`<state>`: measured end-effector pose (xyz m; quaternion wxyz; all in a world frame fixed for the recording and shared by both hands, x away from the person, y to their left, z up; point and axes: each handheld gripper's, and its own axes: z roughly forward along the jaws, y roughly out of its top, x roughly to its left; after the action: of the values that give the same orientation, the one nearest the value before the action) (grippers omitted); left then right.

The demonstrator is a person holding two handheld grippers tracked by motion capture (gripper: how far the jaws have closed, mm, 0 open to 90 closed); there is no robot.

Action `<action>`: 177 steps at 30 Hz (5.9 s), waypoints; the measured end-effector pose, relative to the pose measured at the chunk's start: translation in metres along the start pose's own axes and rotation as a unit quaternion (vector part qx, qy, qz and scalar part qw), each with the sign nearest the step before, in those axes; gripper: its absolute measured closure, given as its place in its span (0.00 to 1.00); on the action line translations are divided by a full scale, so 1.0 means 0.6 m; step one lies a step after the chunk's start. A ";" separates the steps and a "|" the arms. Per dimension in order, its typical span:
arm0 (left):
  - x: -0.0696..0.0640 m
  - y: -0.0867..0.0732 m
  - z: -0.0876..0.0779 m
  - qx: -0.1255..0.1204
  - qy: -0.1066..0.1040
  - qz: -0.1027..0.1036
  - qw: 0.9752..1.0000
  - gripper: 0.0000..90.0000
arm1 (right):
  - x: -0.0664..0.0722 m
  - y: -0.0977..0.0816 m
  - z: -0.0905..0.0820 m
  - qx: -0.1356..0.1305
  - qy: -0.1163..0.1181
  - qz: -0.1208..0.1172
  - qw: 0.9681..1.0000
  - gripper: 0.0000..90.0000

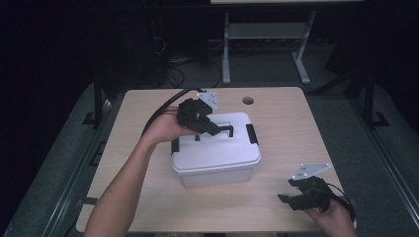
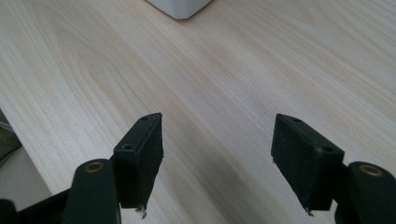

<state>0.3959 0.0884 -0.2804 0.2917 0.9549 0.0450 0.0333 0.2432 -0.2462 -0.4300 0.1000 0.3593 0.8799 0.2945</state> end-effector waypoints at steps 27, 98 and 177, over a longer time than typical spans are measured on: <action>0.009 -0.012 0.013 0.004 -0.015 -0.013 1.000 0.93 | 0.001 0.001 0.003 0.003 0.003 -0.003 1.000 0.37; -0.036 -0.095 -0.066 0.002 0.023 -0.059 0.998 0.57 | 0.006 0.022 0.020 0.016 0.004 -0.018 1.000 0.36; -0.088 -0.297 -0.120 -0.013 0.067 -0.143 0.987 0.53 | 0.010 0.023 0.028 0.030 0.001 -0.017 0.999 0.35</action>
<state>0.3253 0.2699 -0.3225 0.3022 0.9303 0.2001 0.0561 0.2531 -0.2264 -0.4348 0.0935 0.3471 0.8943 0.2664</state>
